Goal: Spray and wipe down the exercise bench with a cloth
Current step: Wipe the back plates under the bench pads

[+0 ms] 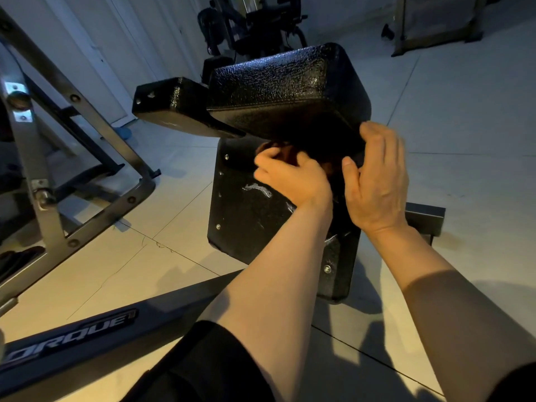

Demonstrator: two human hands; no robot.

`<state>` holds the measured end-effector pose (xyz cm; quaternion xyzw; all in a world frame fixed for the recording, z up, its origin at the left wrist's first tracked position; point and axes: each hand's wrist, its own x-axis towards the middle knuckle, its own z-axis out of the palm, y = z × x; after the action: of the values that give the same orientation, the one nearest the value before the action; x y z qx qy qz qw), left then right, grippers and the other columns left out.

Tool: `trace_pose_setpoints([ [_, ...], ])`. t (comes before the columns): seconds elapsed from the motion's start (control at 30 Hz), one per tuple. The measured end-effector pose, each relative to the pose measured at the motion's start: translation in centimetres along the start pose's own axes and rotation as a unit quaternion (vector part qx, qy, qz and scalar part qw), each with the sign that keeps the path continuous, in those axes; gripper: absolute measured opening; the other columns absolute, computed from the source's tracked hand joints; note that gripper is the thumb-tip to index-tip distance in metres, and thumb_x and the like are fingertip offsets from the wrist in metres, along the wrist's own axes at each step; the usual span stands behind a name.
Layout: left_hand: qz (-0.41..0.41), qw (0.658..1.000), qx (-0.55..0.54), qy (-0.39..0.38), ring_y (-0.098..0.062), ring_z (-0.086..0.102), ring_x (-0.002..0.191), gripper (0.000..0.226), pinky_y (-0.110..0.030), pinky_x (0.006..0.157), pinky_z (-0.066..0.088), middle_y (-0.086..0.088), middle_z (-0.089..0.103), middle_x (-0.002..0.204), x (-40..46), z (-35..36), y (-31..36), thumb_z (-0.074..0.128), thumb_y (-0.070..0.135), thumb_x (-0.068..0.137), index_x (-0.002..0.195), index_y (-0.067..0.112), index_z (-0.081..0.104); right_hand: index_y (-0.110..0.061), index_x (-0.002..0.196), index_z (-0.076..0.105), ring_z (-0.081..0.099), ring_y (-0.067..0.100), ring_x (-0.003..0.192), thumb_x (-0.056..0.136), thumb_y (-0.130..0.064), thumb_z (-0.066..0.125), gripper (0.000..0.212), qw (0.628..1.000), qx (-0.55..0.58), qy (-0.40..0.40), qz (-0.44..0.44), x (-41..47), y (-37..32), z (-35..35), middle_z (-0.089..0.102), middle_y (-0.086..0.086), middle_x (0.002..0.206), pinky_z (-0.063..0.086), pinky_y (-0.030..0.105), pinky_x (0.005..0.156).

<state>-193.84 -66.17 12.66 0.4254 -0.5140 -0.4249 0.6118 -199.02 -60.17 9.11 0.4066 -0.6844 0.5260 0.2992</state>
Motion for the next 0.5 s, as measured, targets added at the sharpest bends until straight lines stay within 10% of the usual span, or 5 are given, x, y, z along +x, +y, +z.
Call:
trace_pose_setpoints([
  [0.3, 0.033, 0.989, -0.009, -0.145, -0.022, 0.06, 0.102, 0.041, -0.043, 0.091, 0.052, -0.011, 0.058, 0.11, -2.2, 1.2, -2.7, 0.059, -0.012, 0.078, 0.108, 0.013, 0.047, 0.003, 0.127, 0.05, 0.053, 0.033, 0.11, 0.091, -0.019, 0.047, 0.042, 1.0, 0.008, -0.024, 0.005, 0.1, 0.4, -0.2, 0.054, 0.022, 0.125, 0.037, 0.021, 0.088],
  [0.4, 0.116, 0.992, 0.018, -0.036, -0.02, 0.055, 0.111, 0.051, -0.034, 0.098, 0.048, -0.008, 0.053, 0.116, -2.2, 1.1, -1.7, 0.052, -0.017, 0.073, 0.114, 0.011, 0.045, 0.002, 0.127, 0.049, 0.055, 0.02, 0.091, 0.094, -0.023, 0.044, 0.041, 0.997, 0.04, -0.057, 0.022, 0.2, 0.6, -0.6, 0.052, 0.019, 0.125, 0.038, 0.014, 0.069],
  [0.5, 0.179, 0.979, 0.028, -0.091, -0.007, 0.052, 0.105, 0.035, -0.02, 0.093, 0.045, -0.003, 0.051, 0.11, -2.7, 0.7, -1.4, 0.053, -0.008, 0.08, 0.113, 0.002, 0.048, 0.0, 0.128, 0.048, 0.046, 0.01, 0.087, 0.096, -0.025, 0.041, 0.042, 0.996, 0.055, -0.068, 0.025, 0.1, 0.8, -0.9, 0.049, 0.018, 0.128, 0.037, 0.021, 0.064],
])
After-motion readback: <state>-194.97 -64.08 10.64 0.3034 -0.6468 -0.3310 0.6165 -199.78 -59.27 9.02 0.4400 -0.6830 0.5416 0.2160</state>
